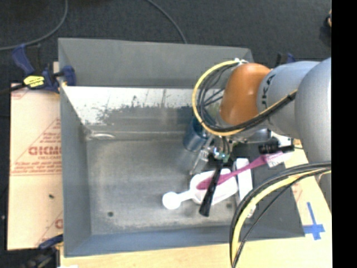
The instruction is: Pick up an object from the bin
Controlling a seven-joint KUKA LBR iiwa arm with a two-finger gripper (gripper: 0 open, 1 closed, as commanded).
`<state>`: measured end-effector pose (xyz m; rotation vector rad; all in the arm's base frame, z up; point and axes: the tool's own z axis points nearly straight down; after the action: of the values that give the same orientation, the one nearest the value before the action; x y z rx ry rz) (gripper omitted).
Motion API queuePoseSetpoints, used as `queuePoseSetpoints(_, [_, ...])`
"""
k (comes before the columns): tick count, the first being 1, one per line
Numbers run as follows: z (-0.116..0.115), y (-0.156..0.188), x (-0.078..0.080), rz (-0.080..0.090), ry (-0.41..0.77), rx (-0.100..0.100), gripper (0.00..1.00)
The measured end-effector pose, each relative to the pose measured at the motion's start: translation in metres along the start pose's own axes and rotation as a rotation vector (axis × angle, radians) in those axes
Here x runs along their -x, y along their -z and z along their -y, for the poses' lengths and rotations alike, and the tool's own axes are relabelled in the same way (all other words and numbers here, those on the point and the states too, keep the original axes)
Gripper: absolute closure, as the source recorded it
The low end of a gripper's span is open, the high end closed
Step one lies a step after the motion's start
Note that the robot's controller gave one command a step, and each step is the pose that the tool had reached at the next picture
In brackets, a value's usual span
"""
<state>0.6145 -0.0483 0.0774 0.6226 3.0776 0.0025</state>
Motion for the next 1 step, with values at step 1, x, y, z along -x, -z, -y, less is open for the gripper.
queuePoseSetpoints(1, [0.0044, -0.0005, -0.0008, 0.003, -0.011, -0.001, 0.0])
